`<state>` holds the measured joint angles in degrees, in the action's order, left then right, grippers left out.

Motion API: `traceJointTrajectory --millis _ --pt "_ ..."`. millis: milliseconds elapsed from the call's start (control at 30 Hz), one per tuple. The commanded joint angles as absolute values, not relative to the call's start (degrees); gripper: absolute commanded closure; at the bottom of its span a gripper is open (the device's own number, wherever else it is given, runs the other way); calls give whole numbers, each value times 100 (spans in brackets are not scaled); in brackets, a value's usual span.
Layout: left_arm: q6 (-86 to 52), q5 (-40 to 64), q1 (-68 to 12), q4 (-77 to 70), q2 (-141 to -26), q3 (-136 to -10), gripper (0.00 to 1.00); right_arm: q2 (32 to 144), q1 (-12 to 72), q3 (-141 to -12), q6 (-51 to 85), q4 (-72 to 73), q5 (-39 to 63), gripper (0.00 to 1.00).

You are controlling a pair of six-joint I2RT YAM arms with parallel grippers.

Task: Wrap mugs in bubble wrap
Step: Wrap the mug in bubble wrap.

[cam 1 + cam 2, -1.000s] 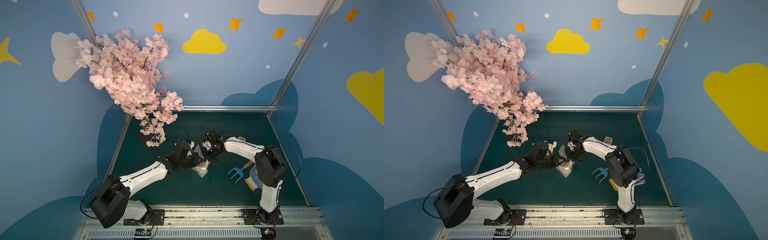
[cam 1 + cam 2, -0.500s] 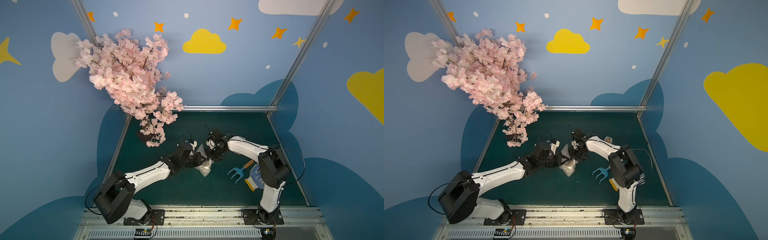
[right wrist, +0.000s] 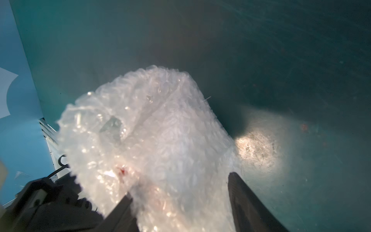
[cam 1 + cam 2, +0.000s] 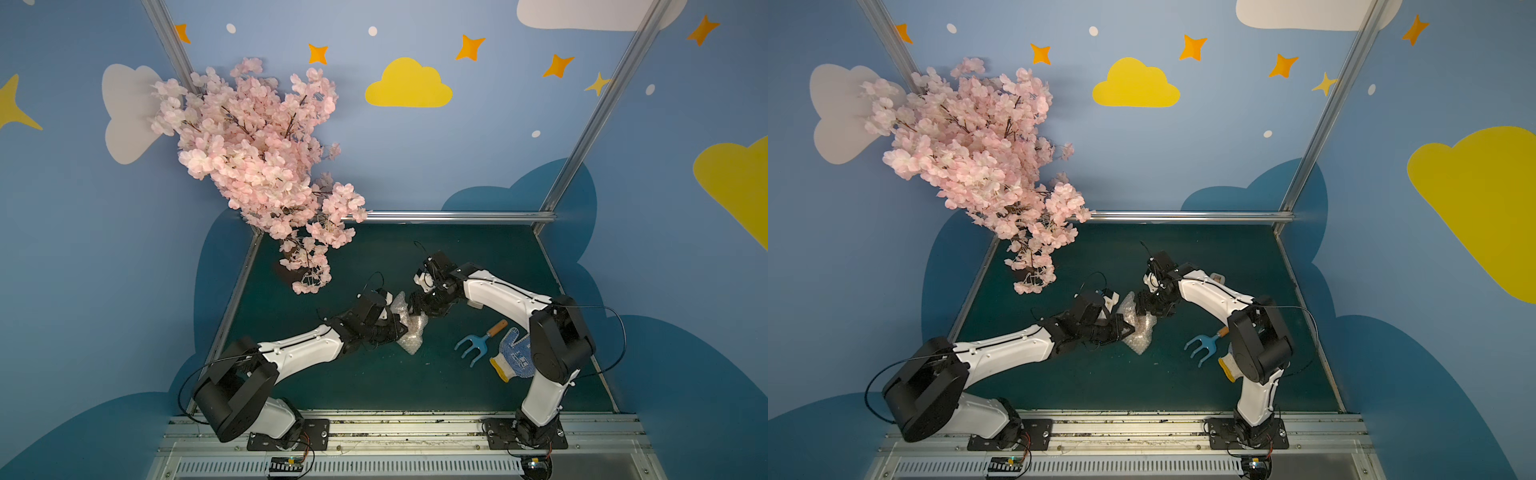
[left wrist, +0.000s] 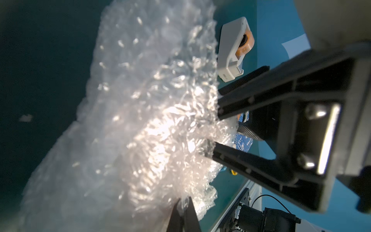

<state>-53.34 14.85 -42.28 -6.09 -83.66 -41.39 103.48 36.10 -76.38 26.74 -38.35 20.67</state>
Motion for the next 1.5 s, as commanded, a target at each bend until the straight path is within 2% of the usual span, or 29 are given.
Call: traceJointTrajectory --millis 0,267,433,733,1033,1367,1467 --pt "-5259 1590 -4263 -385 -8570 -4285 96 10066 3542 -7591 2642 -3778 2077 37" --pt "-5165 1619 -4274 -33 -9013 -4758 96 9727 3456 -7540 2589 -3843 1829 36" --pt "-5137 1674 -4288 35 -9214 -4912 96 9659 3462 -7368 2542 -3777 2073 29" --pt "-5124 1663 -4322 70 -9330 -4966 96 9984 3513 -7276 2615 -3543 2428 27" --pt "-5107 1565 -4334 182 -9265 -4933 96 10298 3656 -7165 2566 -3573 2424 31" --pt "-5013 1550 -4325 229 -9033 -4975 96 10806 3691 -7031 2595 -3817 1773 39" --pt "-4979 1579 -4324 202 -8915 -4966 91 10863 3691 -7021 2649 -3779 1767 39"
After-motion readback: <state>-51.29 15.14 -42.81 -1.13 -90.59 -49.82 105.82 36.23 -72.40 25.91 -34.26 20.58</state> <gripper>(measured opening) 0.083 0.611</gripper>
